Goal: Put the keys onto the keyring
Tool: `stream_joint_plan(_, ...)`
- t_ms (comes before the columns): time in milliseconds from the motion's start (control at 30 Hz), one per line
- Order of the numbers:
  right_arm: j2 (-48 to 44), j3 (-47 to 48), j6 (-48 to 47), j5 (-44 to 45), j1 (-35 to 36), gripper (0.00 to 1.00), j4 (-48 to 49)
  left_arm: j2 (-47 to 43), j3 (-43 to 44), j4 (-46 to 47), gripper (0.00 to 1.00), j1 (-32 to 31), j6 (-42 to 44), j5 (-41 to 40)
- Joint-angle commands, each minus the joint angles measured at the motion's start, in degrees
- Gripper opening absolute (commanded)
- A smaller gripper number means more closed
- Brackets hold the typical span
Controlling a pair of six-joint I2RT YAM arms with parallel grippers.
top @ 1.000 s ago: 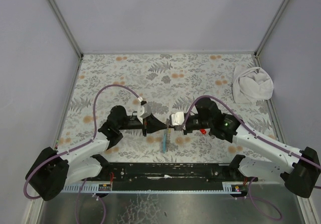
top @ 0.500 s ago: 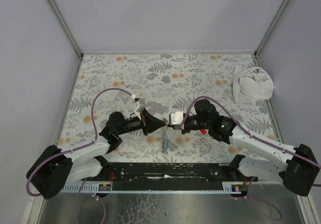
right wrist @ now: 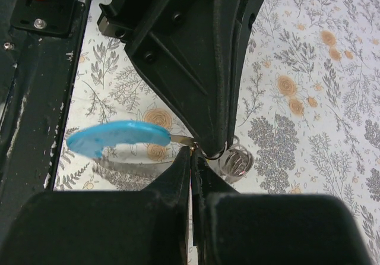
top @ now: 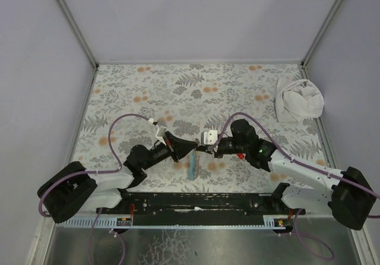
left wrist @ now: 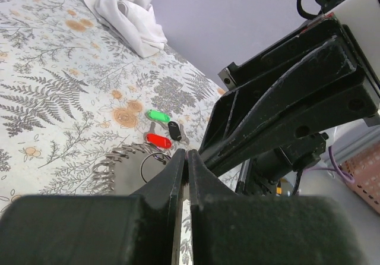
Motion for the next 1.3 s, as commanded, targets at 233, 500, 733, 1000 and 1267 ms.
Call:
stream_joint_plan(233,-0.68,1.0,0.39,-1.12,0.79,0.0,0.39,0.51,-1.08,13.23,0.0,-0.93,-1.64,-8.3)
stream_joint_plan(500,-4.5,3.84,-3.89,5.5,0.79,0.0,-7.63,-7.44,-1.38,1.29,0.18,-0.87,4.79,-6.54)
stream_joint_plan(733,-2.2,8.66,-7.42,4.17,0.77,0.0,-13.16,-12.16,1.4,-10.96,0.32,0.39,12.8,3.27)
stream_joint_plan(1000,-0.32,13.13,-10.69,1.78,0.74,0.0,-19.72,-15.02,6.01,-24.0,0.36,3.64,25.57,15.89)
stream_joint_plan(1267,1.83,16.81,-13.15,-0.83,0.76,0.0,-25.09,-10.54,10.41,-26.69,0.38,7.78,30.27,26.98)
